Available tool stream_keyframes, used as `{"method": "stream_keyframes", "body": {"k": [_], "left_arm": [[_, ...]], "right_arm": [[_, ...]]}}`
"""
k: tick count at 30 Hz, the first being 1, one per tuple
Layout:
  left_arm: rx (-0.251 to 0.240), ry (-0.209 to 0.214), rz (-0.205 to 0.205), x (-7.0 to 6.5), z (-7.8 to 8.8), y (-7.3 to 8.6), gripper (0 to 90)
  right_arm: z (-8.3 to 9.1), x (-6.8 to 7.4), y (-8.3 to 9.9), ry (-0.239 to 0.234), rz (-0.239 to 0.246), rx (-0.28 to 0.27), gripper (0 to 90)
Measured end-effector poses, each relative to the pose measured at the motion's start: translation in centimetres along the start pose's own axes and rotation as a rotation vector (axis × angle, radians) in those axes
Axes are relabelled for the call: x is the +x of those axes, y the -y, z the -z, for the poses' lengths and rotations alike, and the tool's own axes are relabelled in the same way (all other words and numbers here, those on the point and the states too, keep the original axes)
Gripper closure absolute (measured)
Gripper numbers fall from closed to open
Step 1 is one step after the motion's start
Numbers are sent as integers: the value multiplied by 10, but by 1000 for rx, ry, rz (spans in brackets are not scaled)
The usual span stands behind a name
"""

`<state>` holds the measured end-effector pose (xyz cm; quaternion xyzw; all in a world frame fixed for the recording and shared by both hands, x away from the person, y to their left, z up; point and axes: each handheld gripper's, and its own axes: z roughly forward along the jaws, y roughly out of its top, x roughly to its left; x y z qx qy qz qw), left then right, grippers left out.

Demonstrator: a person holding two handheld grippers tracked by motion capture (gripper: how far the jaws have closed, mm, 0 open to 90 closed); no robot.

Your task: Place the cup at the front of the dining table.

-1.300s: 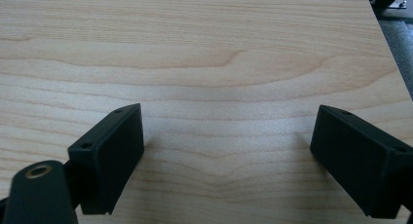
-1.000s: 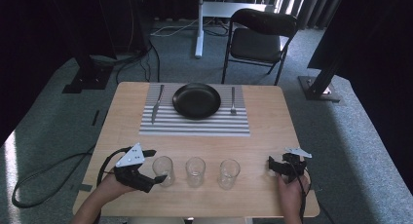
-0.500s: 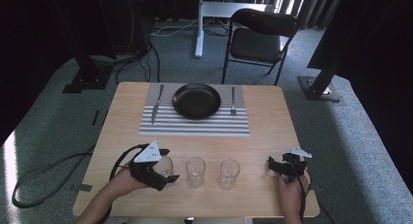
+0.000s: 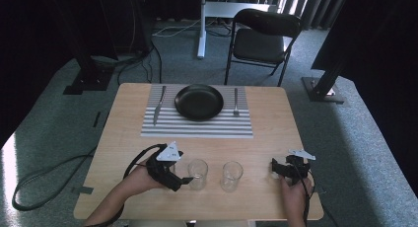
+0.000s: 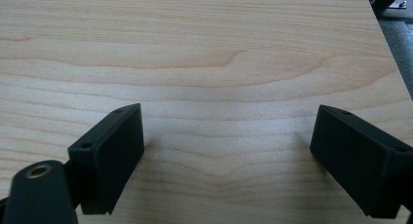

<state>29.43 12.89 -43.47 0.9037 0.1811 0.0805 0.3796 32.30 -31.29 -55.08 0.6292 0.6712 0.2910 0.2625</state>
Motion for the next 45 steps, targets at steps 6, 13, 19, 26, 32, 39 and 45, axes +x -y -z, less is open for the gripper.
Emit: {"method": "stream_keyframes", "body": {"k": [6,13,19,26,32,39,45], "left_arm": [[43,2,-6,-1,-12,-6,84],[96,5,-19,-3,-21,-12,84],[114,1,-22,-5,-24,-18,146],[176,19,-28,-9,-33,-27,146],[231,1,-19,-9,-40,-30,146],[302,-40,-4,-12,-49,-36,150],[350,-52,-2,-15,-57,-40,169]], "right_arm": [[0,0,0,0,0,0,117],[0,0,0,0,-1,0,117],[0,0,0,0,-1,0,117],[0,0,0,0,-1,0,117],[0,0,0,0,-1,0,117],[0,0,0,0,0,0,117],[0,0,0,0,-1,0,117]]}}
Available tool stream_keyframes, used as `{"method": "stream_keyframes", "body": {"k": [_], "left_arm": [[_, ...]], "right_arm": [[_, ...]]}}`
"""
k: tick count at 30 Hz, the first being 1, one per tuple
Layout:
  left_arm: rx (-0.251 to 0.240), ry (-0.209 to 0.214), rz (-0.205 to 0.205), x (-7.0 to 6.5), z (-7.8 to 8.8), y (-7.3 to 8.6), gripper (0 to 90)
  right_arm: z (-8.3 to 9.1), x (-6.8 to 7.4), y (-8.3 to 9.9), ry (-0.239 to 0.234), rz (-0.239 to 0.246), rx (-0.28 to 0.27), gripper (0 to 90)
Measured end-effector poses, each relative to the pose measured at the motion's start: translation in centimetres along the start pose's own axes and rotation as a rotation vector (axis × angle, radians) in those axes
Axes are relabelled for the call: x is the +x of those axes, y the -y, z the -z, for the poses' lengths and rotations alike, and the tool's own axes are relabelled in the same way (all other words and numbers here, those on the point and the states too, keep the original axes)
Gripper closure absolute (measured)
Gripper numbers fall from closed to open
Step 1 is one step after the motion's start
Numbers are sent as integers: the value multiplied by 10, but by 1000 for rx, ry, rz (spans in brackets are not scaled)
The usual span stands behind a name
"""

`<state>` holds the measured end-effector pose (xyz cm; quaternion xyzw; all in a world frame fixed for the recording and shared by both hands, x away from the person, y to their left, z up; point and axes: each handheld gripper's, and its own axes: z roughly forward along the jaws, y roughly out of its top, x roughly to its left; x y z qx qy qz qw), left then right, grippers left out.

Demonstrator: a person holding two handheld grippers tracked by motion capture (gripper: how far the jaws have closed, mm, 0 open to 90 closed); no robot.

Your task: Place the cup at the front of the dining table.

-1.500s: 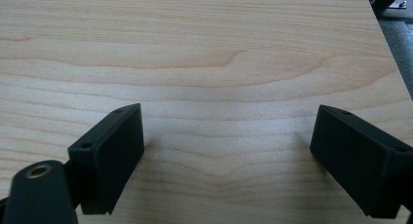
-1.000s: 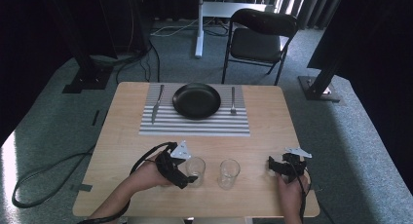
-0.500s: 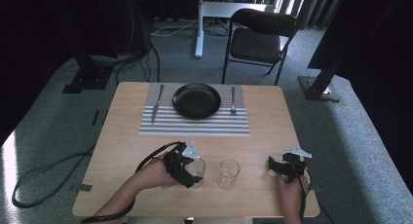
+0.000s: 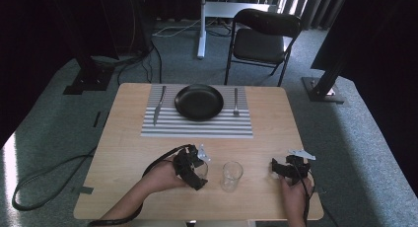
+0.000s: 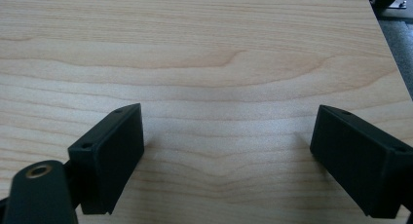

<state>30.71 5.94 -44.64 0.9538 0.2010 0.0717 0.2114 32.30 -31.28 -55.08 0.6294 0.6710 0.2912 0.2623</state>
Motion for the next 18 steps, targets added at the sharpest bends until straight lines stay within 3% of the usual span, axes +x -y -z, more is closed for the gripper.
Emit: {"method": "stream_keyframes", "body": {"k": [7,18], "left_arm": [[18,2,4,0,-4,-2,280],[18,10,19,2,-3,-6,287]], "right_arm": [[0,0,0,0,0,0,117],[0,0,0,0,0,0,117]]}}
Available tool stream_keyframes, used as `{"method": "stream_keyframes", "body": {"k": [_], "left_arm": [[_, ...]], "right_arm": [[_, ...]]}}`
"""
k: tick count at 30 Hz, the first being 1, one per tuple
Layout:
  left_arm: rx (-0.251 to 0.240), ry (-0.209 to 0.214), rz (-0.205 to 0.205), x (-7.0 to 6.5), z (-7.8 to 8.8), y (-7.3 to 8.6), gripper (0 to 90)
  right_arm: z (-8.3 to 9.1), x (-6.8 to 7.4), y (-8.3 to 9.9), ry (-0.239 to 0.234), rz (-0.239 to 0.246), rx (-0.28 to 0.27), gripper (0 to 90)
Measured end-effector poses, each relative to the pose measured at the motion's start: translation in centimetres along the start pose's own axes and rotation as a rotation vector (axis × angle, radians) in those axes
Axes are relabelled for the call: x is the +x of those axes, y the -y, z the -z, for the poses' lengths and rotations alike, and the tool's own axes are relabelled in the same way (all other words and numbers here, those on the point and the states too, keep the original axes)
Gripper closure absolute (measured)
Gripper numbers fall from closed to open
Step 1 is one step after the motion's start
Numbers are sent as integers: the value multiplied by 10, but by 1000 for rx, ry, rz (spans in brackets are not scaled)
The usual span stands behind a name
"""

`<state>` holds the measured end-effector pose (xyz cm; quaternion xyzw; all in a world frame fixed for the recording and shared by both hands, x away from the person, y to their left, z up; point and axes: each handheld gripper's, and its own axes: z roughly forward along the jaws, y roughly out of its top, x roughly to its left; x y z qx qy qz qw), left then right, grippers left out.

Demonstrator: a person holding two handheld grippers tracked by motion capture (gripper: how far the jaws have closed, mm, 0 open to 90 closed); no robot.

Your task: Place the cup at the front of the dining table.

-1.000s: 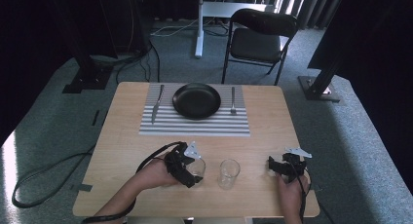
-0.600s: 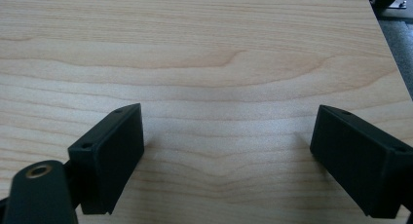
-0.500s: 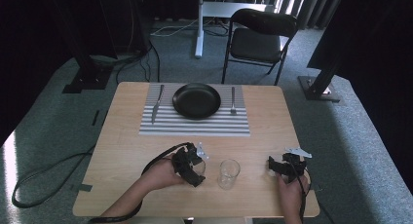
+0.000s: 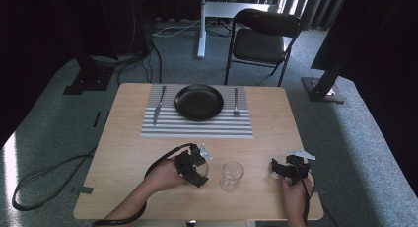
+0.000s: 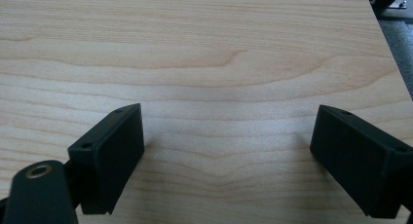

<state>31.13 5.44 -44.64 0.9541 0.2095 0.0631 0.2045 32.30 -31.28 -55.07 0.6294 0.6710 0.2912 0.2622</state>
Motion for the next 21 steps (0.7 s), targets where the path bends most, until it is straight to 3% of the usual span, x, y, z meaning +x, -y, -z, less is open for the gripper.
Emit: {"method": "stream_keyframes", "body": {"k": [15,21], "left_arm": [[-10,-17,5,4,3,-1,287],[-22,-23,29,8,3,0,287]], "right_arm": [[0,0,0,0,0,0,117],[0,0,0,0,1,0,117]]}}
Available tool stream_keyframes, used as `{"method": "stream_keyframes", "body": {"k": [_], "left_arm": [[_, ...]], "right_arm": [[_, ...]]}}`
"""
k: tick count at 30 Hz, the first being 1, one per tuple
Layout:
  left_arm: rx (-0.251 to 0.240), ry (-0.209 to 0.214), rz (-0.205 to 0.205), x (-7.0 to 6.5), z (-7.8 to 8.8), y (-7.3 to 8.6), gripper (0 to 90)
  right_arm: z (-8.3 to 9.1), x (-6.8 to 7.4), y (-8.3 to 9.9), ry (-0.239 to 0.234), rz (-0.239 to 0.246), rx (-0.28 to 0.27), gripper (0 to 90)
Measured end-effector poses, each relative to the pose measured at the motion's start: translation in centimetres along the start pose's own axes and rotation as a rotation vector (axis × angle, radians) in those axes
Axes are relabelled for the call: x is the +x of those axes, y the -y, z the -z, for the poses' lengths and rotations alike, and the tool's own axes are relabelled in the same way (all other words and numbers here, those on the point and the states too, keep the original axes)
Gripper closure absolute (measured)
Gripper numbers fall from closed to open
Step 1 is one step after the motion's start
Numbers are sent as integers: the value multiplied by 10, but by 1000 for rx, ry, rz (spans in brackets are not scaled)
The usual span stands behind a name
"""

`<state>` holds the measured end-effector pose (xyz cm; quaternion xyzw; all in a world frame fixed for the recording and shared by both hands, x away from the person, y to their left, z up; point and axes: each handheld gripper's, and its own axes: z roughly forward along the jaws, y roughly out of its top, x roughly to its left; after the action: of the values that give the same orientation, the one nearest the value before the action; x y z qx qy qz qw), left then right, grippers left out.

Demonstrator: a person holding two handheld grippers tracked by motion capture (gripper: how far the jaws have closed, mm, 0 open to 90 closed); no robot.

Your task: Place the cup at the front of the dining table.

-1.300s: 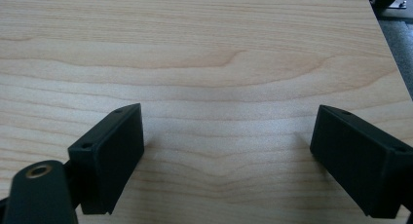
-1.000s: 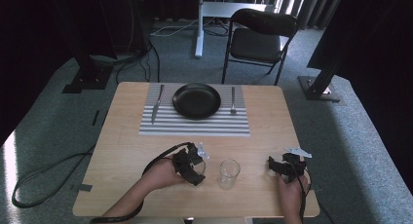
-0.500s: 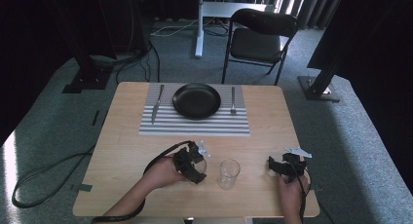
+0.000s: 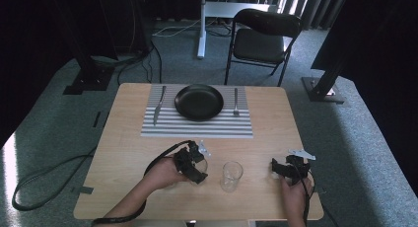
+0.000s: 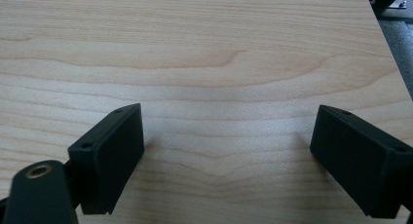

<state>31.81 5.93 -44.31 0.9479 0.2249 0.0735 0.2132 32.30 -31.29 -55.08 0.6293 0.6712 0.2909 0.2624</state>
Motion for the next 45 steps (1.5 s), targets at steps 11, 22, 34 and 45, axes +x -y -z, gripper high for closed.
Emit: {"method": "stream_keyframes", "body": {"k": [11,22,34,45], "left_arm": [[-26,-30,46,15,9,-2,287],[-29,-38,78,27,12,-4,287],[-33,-61,119,45,12,-3,289],[-24,-81,151,63,14,-1,289]], "right_arm": [[0,0,0,0,0,0,117],[0,0,0,0,-1,0,117],[0,0,0,0,-3,0,117],[0,0,0,0,-1,-1,117]]}}
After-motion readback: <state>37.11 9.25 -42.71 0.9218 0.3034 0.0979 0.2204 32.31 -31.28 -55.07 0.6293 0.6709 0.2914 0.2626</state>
